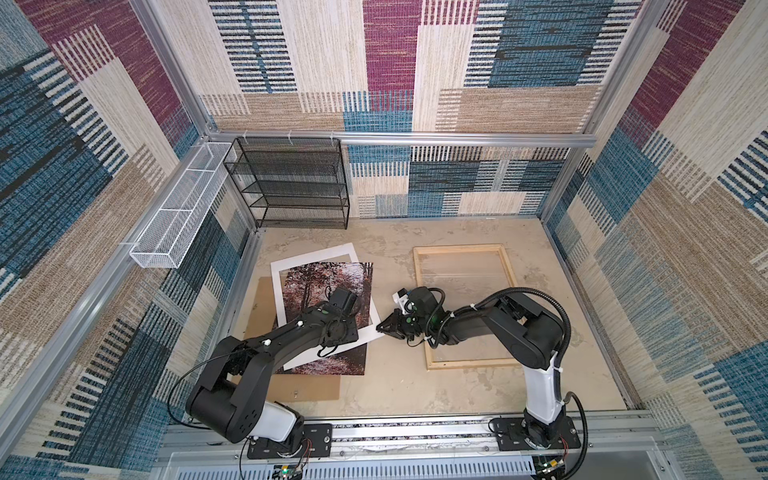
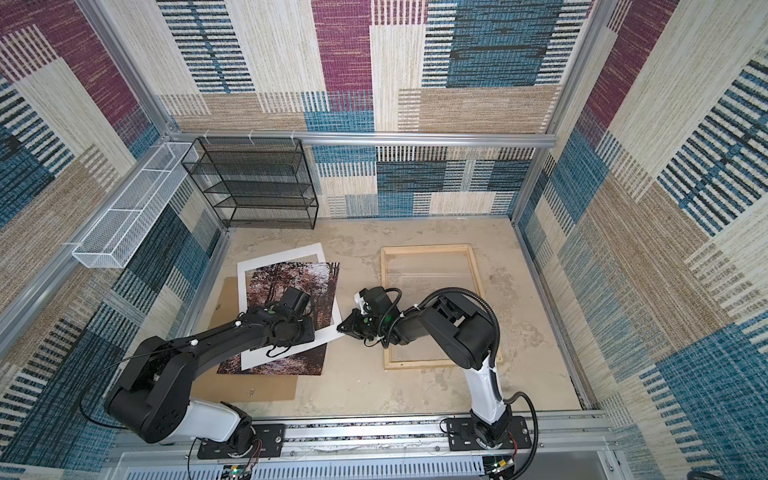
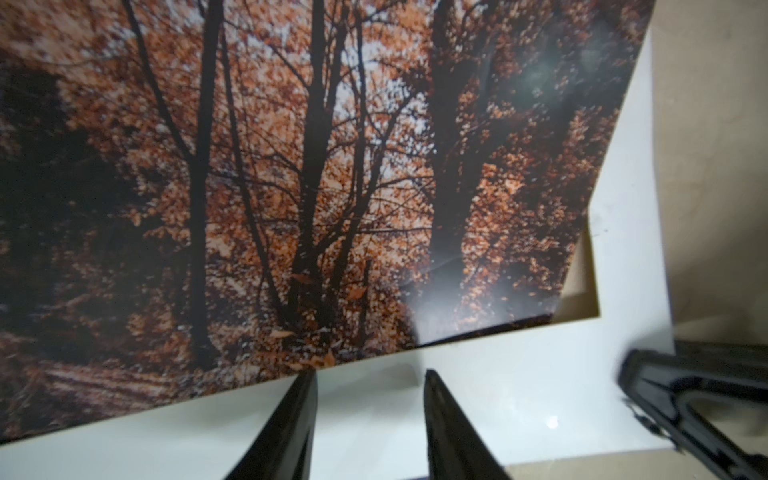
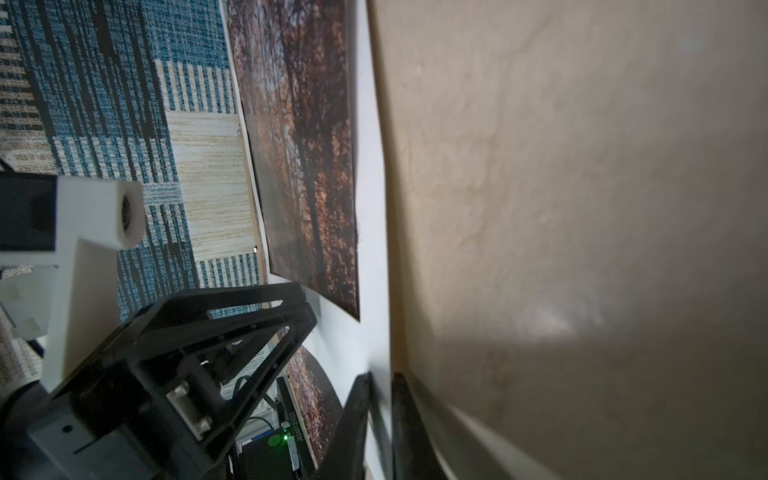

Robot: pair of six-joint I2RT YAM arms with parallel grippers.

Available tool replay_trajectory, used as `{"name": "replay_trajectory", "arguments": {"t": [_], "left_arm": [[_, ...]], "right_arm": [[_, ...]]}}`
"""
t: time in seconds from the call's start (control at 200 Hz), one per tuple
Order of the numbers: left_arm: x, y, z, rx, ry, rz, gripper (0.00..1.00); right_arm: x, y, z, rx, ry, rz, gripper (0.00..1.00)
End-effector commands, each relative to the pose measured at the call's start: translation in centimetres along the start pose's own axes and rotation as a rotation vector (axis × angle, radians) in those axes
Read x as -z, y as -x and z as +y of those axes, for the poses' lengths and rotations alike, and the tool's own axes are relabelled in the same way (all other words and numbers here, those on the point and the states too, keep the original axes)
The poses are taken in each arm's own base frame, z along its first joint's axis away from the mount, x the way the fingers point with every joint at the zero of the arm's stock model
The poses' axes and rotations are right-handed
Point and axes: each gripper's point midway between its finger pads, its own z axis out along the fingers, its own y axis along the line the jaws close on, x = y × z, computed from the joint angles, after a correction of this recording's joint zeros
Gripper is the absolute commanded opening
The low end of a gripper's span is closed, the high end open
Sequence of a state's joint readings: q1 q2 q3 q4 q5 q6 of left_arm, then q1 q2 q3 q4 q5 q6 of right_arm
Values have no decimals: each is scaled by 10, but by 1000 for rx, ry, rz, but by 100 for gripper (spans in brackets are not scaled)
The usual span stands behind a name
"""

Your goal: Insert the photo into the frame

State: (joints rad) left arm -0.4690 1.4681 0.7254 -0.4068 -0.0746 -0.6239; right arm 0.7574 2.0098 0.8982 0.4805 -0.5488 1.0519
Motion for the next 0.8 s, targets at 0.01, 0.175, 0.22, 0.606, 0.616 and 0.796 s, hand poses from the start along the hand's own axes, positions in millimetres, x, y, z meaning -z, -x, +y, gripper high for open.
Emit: {"name": "replay_trajectory", "arguments": {"t": [0.01, 0.175, 0.22, 0.606, 0.616, 0.796], "left_arm": [[-2, -23, 0, -15, -22, 106, 45], [4, -13, -1, -26, -2, 86, 47], [7, -10, 0, -26, 9, 75, 47], [60, 23, 12, -21, 60, -92, 51], [61, 23, 13, -21, 60, -94, 51], [74, 30, 25, -9, 103, -127, 51]], "right_arm": [[1, 0, 7, 36, 23, -2, 1], [10, 7, 3, 38, -7, -46, 0], [14, 10, 0, 30, -19, -62, 0], [50, 41, -6, 28, -47, -195, 0], [51, 42, -6, 28, -50, -197, 0], [67, 48, 2, 86, -81, -228, 0]]}}
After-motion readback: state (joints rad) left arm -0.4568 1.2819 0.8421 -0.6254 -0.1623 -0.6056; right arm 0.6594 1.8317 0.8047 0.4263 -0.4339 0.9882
